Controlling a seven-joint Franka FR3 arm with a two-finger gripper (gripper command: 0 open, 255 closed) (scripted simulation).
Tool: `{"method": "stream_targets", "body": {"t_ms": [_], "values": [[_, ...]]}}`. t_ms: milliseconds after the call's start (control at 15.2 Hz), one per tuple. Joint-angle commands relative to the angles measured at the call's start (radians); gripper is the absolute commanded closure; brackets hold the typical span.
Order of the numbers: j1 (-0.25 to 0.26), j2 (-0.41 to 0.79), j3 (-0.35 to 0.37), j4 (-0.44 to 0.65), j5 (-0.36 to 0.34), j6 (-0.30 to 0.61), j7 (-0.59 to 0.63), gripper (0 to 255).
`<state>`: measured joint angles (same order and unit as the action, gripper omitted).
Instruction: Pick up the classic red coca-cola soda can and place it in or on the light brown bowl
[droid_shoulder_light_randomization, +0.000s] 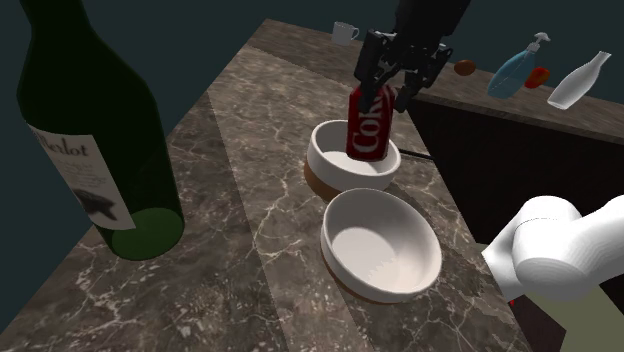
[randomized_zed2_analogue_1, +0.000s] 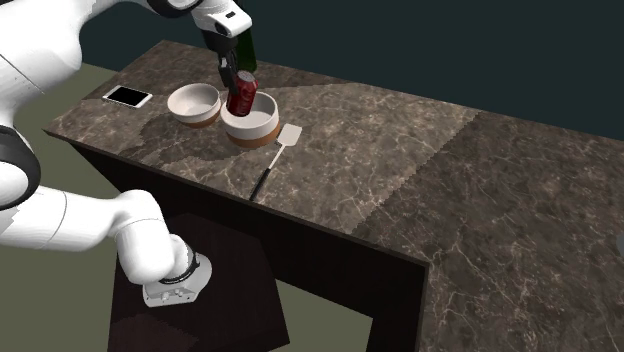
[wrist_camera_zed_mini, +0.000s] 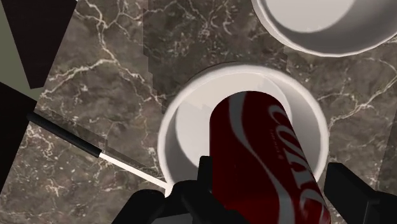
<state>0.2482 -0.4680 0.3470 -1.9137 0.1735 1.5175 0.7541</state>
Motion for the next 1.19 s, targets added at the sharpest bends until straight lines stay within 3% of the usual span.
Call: {"method": "stream_targets", "body": {"t_ms": [0,330,594,1122], "values": [[0.000,0.000,0.000,0.000,0.000,0.000,0.000,0],[0.000,0.000,0.000,0.000,0.000,0.000,0.000,0],[-0.008,0.051,-0.003,0.177,-0.015,-0.126,0.014,0],[-0.008,0.051,-0.004,0.177,-0.015,-0.126,0.014,0]]}}
